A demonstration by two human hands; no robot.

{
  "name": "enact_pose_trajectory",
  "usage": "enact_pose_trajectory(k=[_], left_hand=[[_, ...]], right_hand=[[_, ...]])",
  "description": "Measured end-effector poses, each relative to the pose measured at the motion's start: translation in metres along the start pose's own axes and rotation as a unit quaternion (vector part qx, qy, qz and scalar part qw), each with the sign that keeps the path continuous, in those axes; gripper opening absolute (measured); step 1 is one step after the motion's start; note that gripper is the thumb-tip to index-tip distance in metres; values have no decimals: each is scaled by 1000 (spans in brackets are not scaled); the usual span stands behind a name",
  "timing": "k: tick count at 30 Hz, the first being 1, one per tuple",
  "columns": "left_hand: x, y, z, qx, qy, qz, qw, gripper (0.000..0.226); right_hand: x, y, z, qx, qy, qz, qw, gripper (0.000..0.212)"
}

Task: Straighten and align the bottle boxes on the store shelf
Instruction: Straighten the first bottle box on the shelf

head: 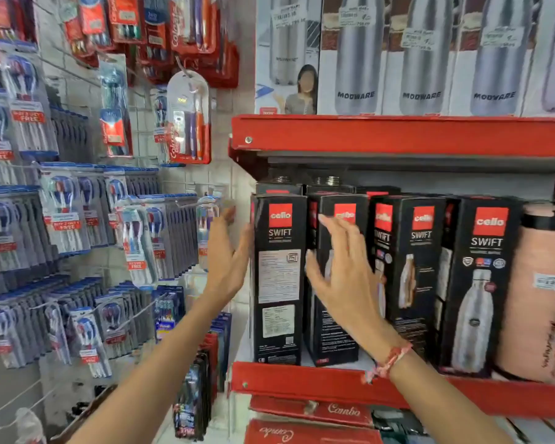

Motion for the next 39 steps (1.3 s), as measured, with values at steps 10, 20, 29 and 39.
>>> enact_pose_trajectory(k=[10, 20, 29, 39], left_hand=[[-30, 40, -23, -177, 258, 205, 927, 47], [-16, 35, 19, -188, 213, 103, 953, 81], [-48, 43, -15, -117, 144, 76, 980, 88], [-56, 53, -27, -66, 134, 116, 982, 92]], right_hand=[[-47, 21, -93, 0, 185, -189, 964, 121], [2, 0, -68, 231, 246, -151, 929, 116], [-12, -21, -74, 218, 236, -180, 930, 111], [-30, -26, -62, 77, 61, -162, 982, 80]])
Point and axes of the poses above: each hand's wrist, its own x-axis towards the middle knuckle, its own z-axis out of the back of the hand, y = z × x, the point moved 3 cm from there along x, towards the middle knuckle, and after that the axes turned 4 degrees about y, right-handed, at the moved point
